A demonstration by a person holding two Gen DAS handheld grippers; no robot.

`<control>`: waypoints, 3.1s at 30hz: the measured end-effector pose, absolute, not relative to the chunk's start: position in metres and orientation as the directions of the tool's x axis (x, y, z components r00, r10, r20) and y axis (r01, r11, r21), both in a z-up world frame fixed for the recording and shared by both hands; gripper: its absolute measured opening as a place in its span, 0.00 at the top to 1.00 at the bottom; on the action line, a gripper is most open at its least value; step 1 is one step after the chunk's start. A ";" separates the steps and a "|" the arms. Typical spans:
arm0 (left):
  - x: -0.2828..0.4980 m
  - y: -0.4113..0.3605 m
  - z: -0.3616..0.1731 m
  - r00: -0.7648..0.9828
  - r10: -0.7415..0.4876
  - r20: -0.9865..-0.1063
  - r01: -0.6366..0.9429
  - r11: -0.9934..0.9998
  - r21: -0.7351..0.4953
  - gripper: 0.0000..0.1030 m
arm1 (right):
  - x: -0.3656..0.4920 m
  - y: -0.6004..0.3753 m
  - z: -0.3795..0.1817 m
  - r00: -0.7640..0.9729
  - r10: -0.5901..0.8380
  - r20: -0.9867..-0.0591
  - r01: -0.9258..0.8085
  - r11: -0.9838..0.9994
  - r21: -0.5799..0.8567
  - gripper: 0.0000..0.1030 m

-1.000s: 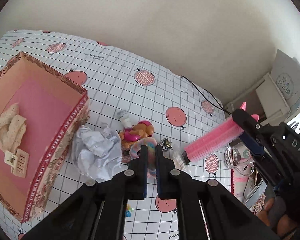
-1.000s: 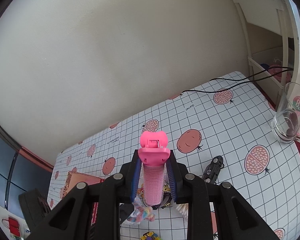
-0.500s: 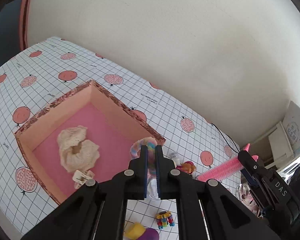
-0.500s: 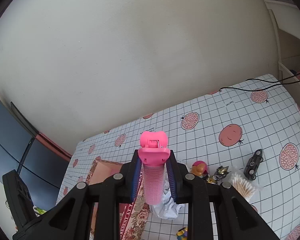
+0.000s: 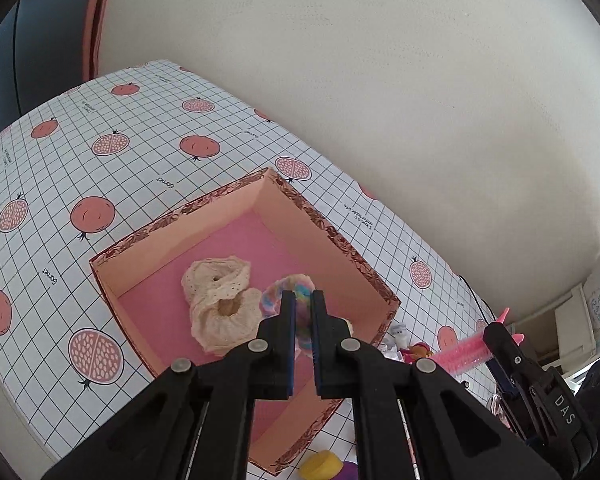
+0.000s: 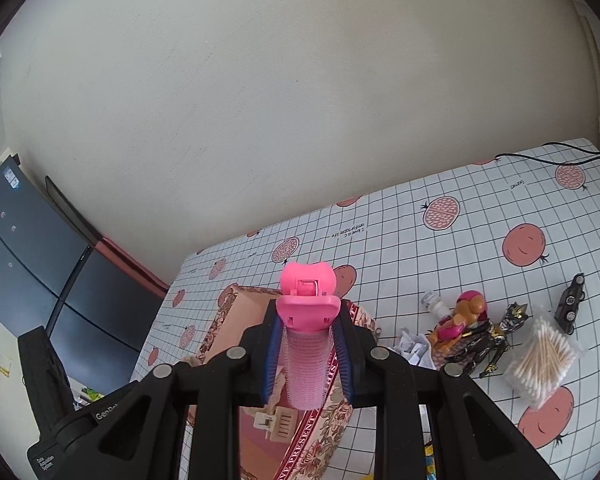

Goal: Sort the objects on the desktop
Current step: 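Carry the hair tie into the pink box and release it with the left tool, then open the right tool to drop the pink comb into the box, then move the left tool to the crumpled white paper while the right tool moves to the cotton swab bag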

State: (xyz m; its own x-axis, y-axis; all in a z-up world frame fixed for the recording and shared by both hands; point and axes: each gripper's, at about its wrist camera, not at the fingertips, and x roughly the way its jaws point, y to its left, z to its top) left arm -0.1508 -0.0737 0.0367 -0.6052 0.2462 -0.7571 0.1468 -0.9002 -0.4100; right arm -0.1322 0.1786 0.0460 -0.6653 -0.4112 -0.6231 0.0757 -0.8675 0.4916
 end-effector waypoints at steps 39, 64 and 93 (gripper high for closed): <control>-0.150 -0.114 -0.003 -0.526 0.203 -0.826 0.364 -0.824 -0.434 0.92 | -0.132 0.092 0.001 -0.528 -0.410 -0.744 0.212 -0.911 0.353 0.71; -0.139 -0.083 0.061 -0.648 0.143 -0.748 0.255 -0.885 -0.390 0.72 | -0.114 0.126 0.072 -0.663 -0.418 -0.621 0.233 -0.904 0.360 0.60; -0.161 0.093 -0.005 -0.404 0.261 -0.877 -0.081 -0.965 -0.249 0.47 | -0.145 0.326 0.010 -0.493 -0.082 -0.866 -0.223 -0.950 0.218 0.57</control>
State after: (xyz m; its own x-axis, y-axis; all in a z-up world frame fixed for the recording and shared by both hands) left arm -0.1610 0.0927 -0.0052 -0.4040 0.2607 -0.8768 -0.0814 -0.9650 -0.2494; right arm -0.1449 0.3257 0.0097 -0.4932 -0.0824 -0.8660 -0.2234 -0.9501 0.2176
